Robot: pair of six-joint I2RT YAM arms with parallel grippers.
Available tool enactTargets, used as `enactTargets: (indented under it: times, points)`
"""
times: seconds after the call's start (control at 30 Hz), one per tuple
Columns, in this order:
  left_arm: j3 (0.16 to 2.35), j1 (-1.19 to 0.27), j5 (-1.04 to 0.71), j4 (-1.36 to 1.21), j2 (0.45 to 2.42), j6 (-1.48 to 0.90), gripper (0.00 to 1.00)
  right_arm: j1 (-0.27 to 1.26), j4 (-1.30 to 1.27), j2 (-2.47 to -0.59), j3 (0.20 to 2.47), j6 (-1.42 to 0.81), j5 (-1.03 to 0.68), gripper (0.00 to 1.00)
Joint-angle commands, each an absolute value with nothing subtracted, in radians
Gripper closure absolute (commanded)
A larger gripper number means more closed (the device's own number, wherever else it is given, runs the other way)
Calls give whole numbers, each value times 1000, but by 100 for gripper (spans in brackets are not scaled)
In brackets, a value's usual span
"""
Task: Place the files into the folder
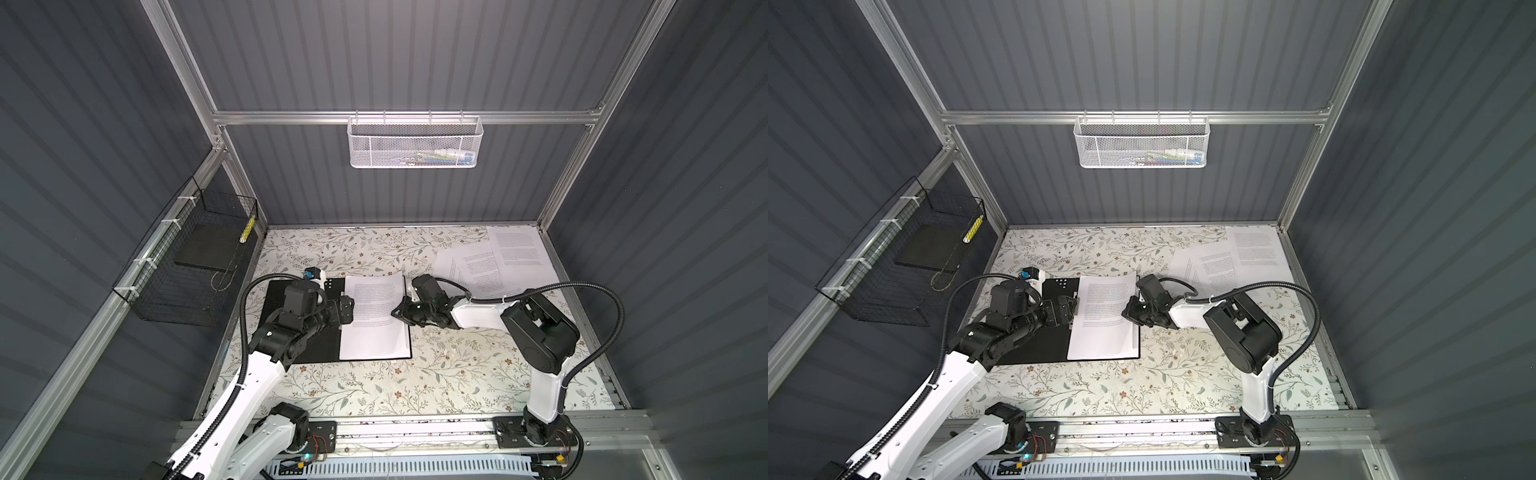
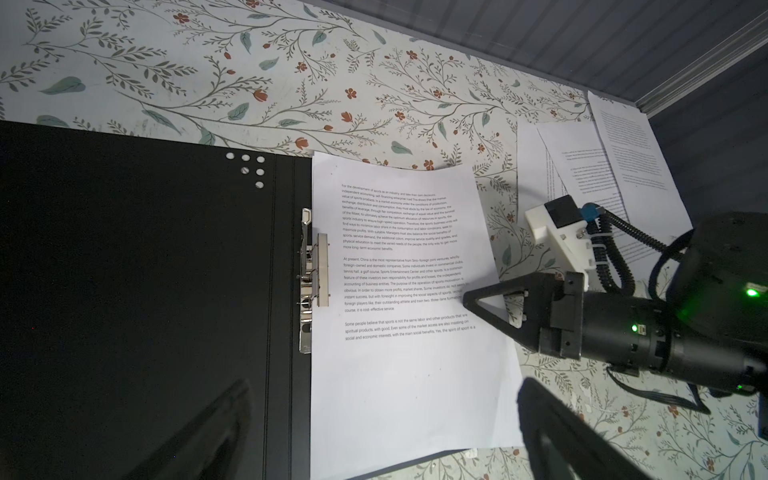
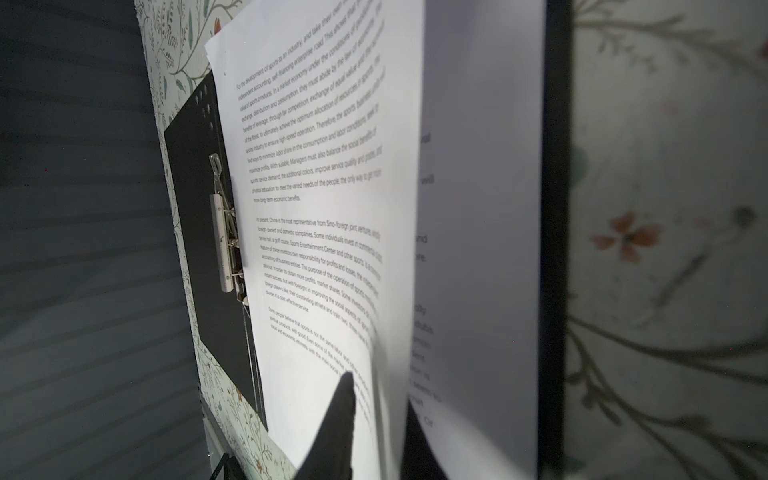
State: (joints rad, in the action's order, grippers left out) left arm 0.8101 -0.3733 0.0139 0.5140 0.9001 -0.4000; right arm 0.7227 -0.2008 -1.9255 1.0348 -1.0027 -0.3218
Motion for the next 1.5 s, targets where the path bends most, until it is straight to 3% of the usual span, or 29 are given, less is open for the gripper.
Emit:
enactTargets:
  times: [0.0,0.43,0.8,1.1,1.47]
  points:
    - [804,-373,-2,507,902,-378,0,730,-186,-1936,1058,-993,-326,79]
    - [804,-373,-8,504,902,-378,0,732,-30,-1863,1072,-924,-249,44]
    - [801,-373,-19,496,906,-378,0,672,272,-1677,1046,-751,-6,1]
    - [802,-373,-38,490,918,-379,0,485,381,-1816,1243,-608,-91,1]
    - [798,-373,-60,485,917,-381,0,399,440,-2042,1463,-573,-148,1]
